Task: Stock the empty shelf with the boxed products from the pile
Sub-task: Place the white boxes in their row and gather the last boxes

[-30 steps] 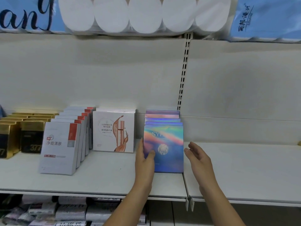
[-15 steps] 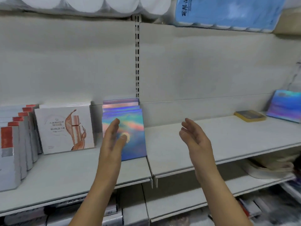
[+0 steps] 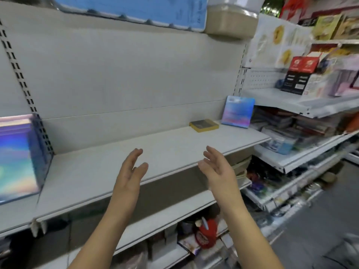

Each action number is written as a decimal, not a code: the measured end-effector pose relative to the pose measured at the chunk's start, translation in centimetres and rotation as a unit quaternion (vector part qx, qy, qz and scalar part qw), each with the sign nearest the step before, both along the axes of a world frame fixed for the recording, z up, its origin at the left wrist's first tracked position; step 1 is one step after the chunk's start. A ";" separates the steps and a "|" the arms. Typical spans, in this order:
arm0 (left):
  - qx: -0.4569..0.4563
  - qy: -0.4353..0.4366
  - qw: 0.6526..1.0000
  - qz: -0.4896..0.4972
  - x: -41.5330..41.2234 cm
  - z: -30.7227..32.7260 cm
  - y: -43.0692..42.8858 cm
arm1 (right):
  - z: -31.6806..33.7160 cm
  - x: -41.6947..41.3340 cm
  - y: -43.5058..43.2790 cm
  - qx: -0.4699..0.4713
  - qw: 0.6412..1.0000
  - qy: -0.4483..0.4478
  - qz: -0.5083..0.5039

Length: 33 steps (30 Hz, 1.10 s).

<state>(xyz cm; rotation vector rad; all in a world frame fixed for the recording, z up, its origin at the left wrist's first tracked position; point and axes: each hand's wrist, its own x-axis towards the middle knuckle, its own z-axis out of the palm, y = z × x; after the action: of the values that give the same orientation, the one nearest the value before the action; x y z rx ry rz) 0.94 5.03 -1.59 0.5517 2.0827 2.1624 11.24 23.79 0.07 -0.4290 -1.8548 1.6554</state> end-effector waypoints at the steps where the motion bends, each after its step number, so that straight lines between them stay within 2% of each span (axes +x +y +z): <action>1: -0.006 -0.005 1.000 -0.011 0.7 0.1 2.1 | 0.0 1.0 2.0 -0.002 1.000 0.000 -0.008; 5: -0.035 -0.020 0.999 -0.034 1.9 0.9 8.4 | 0.1 3.3 8.7 -0.015 0.999 -0.009 -0.028; 10: -0.065 -0.006 0.997 -0.033 -0.6 2.2 14.1 | -0.3 2.3 14.8 -0.024 0.999 -0.012 -0.038; 16: -0.114 0.008 0.991 -0.063 -7.2 2.0 22.0 | 0.1 -2.6 22.5 -0.008 0.997 -0.030 -0.075; 24: -0.181 -0.013 0.981 -0.065 -16.5 1.7 31.8 | 0.3 -9.8 33.4 -0.002 0.989 -0.072 -0.127; 27: -0.229 -0.004 0.972 -0.054 -19.5 0.8 33.8 | -0.3 -11.8 37.1 -0.015 0.987 -0.079 -0.142; 30: -0.293 0.041 0.951 -0.083 -21.8 0.7 35.8 | -0.8 -14.0 41.2 -0.004 0.981 -0.089 -0.173; 33: -0.347 0.070 0.933 -0.068 -23.6 1.1 38.1 | -1.3 -16.2 45.5 0.015 0.975 -0.133 -0.180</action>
<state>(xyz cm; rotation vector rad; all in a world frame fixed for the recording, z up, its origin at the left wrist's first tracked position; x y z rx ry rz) -22.62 43.16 -0.46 0.7342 2.5720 1.2026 -4.96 69.27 -1.22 -0.9526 -1.8493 1.3726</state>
